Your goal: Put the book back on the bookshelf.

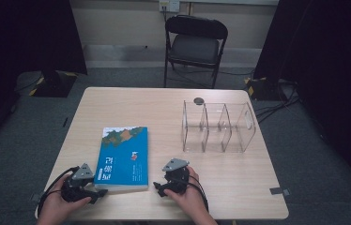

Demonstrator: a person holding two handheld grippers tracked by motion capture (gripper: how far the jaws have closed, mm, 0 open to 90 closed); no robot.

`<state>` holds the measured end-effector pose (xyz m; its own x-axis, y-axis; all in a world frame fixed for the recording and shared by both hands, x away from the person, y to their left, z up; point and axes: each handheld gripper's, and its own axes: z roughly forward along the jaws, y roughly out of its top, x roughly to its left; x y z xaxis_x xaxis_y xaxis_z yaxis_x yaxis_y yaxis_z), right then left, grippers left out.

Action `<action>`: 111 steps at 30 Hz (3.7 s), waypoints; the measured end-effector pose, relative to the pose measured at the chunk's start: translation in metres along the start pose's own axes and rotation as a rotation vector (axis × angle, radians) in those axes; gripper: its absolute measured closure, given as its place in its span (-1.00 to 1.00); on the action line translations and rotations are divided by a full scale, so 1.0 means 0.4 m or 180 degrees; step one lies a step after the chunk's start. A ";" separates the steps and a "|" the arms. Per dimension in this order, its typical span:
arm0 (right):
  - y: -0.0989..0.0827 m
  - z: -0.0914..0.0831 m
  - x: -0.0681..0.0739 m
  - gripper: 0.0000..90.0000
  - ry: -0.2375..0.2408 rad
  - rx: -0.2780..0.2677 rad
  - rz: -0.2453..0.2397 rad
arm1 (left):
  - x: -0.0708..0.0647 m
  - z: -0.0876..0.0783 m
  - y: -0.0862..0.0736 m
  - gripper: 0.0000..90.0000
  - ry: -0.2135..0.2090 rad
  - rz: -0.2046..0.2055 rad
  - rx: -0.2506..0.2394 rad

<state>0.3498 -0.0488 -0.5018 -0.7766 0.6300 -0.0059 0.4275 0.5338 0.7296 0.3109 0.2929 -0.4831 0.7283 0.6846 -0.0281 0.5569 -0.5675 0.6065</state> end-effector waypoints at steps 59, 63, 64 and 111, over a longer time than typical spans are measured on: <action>0.027 -0.017 0.049 -0.71 0.0432 0.0087 -0.0160 | 0.015 -0.066 0.075 -0.26 -0.0168 -0.0173 -0.0250; 0.039 -0.025 0.056 -0.72 0.0526 0.0052 -0.0197 | 0.016 -0.068 0.080 -0.26 -0.0169 -0.0165 -0.0224; 0.041 -0.026 0.057 -0.71 0.0524 0.0047 -0.0180 | 0.015 -0.068 0.081 -0.26 -0.0171 -0.0174 -0.0230; 0.159 0.103 0.184 -0.78 0.0391 -0.0222 -0.0852 | 0.020 -0.073 0.101 -0.26 -0.0210 -0.0282 -0.0247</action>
<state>0.3388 0.0547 -0.4841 -0.9093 0.3970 -0.1247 0.1706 0.6289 0.7585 0.3275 0.2889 -0.4357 0.7038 0.6975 -0.1350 0.5895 -0.4672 0.6590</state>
